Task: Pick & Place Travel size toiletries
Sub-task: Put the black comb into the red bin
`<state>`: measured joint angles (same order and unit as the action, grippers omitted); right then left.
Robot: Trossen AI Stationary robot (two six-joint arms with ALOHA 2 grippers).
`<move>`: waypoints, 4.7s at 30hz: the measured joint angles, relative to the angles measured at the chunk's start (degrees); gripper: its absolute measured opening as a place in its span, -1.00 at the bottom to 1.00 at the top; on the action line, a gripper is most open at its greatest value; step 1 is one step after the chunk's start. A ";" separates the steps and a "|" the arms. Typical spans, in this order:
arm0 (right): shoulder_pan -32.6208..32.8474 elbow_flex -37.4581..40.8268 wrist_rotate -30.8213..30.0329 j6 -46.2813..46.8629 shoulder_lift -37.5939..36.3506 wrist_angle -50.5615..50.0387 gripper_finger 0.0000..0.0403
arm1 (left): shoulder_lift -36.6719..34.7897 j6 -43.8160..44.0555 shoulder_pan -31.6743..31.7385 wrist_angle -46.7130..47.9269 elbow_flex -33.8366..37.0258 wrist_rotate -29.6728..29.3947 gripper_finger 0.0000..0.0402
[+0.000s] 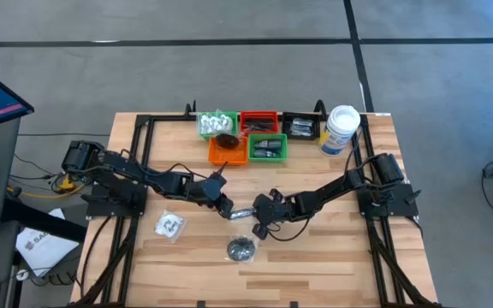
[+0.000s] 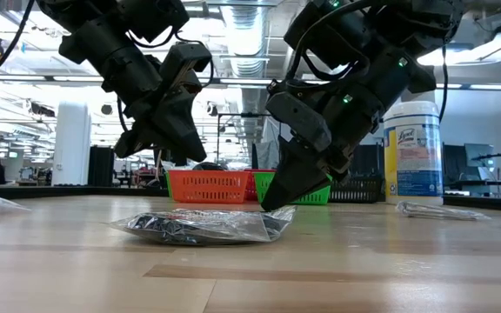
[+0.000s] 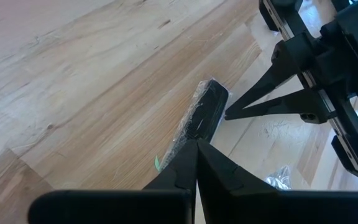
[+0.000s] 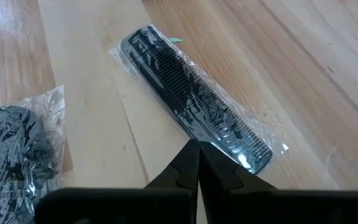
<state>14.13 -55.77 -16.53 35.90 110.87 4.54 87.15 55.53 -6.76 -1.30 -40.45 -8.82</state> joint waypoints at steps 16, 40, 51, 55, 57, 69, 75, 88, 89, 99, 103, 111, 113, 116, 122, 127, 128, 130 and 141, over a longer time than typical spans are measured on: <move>-0.80 0.00 -0.37 -0.32 0.02 0.22 -1.00 | 0.00 0.24 0.00 -0.09 0.00 -0.13 -1.00; -1.94 -0.11 3.50 1.47 1.82 1.33 -1.00 | 0.00 3.24 1.50 -5.83 1.36 9.03 -0.86; -1.57 0.22 -0.22 -1.44 0.39 1.25 -1.00 | 3.55 12.51 3.32 -18.64 9.81 14.91 -0.40; -1.86 0.11 -0.23 -1.40 0.33 1.69 -1.00 | 3.43 12.44 3.32 -19.96 9.84 14.74 -0.32; -1.95 0.11 -0.24 -1.42 0.33 1.76 -1.00 | 4.15 12.40 3.52 -20.18 9.84 14.67 -0.30; -3.04 -0.20 4.35 1.06 3.37 4.35 -1.00 | 9.95 12.90 4.59 -26.14 9.67 16.33 -0.22; -3.06 -0.17 4.53 1.18 3.50 4.26 -1.00 | 10.14 12.50 4.61 -27.51 9.62 16.73 -0.22; -3.06 -0.09 4.85 1.18 3.65 3.80 -1.00 | 10.14 11.15 4.74 -30.84 9.60 16.53 -0.22; -3.06 -0.07 4.85 1.18 3.65 3.80 -1.00 | 10.14 11.15 4.99 -30.75 9.60 16.29 -0.22; -2.58 0.26 2.38 -2.64 1.62 3.79 -1.00 | 10.12 10.98 5.90 -30.65 9.59 15.97 -0.22; -2.95 0.22 2.51 -1.58 2.00 4.09 -1.00 | 10.12 10.97 5.70 -30.53 9.58 16.26 -0.22; -3.17 -1.59 1.69 -5.09 1.55 4.50 -1.00 | 10.12 10.97 5.66 -30.43 9.57 16.69 -0.22; -3.17 -2.72 1.66 -6.58 1.50 3.71 -1.00 | 10.12 10.97 5.66 -30.41 9.57 16.81 -0.22; -3.33 -3.15 1.64 -7.41 1.33 2.90 -1.00 | 10.12 10.97 5.66 -30.39 9.57 16.81 -0.22; -3.76 -3.07 2.18 -6.95 2.56 1.01 -1.00 | 10.10 10.95 5.66 -30.36 9.57 16.81 -0.22; -4.20 -3.28 3.46 -5.92 3.43 2.27 -1.00 | 10.10 10.91 5.66 -30.25 9.55 16.81 -0.22; -4.20 -3.28 3.56 -5.90 3.43 2.23 -1.00 | 10.10 10.93 5.66 -30.21 9.55 16.81 -0.22; -4.20 -3.26 3.78 -5.90 3.43 2.27 -1.00 | 10.10 10.93 5.66 -30.19 9.55 16.83 -0.22; -4.17 -3.39 5.82 -5.11 4.27 2.83 -1.00 | 11.80 11.62 5.67 -30.60 9.43 20.97 -0.22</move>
<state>9.96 -59.16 -10.71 30.79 115.14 7.37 98.95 67.15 -1.09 -31.89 -31.02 12.15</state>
